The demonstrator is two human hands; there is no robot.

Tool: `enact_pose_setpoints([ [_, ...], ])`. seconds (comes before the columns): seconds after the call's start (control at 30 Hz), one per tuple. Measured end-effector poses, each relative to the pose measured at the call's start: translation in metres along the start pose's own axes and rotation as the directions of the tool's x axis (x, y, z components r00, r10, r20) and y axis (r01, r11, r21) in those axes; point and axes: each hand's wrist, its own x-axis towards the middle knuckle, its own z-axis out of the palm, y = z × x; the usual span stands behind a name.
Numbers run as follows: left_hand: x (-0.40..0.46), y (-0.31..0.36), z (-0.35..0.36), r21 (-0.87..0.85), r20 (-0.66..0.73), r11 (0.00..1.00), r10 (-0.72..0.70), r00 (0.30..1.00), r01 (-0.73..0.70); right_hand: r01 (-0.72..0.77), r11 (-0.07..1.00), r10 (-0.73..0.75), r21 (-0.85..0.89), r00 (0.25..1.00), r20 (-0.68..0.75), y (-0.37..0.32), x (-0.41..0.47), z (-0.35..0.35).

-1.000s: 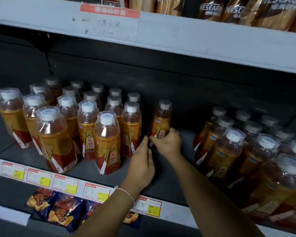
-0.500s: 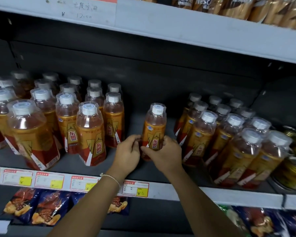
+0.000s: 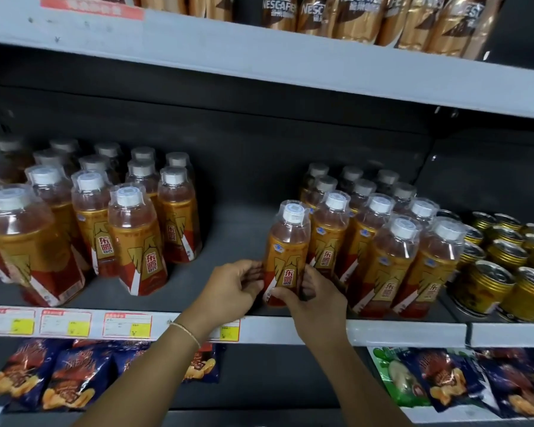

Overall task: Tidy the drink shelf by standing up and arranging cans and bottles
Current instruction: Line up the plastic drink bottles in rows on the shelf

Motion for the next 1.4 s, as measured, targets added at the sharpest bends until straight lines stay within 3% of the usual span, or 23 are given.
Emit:
enact_pose_setpoints([
  [0.3,-0.008,0.015,0.038,-0.054,0.005,0.998,-0.029,1.0,0.029,0.069,0.994,-0.07,-0.089,0.997,-0.017,0.019,-0.015,-0.041],
  [0.67,-0.009,0.027,0.072,0.005,-0.033,0.998,-0.068,0.997,0.068,0.079,0.997,-0.079,0.013,0.997,-0.019,0.033,-0.021,-0.066],
  [0.97,-0.009,0.034,0.092,0.084,-0.072,0.993,-0.076,0.994,0.082,0.181,0.983,-0.171,0.029,0.961,-0.22,0.048,-0.027,-0.068],
  [1.4,-0.011,0.038,0.099,0.136,-0.115,0.99,-0.029,0.993,0.045,0.151,0.985,-0.134,0.085,0.976,-0.174,0.058,-0.031,-0.065],
])
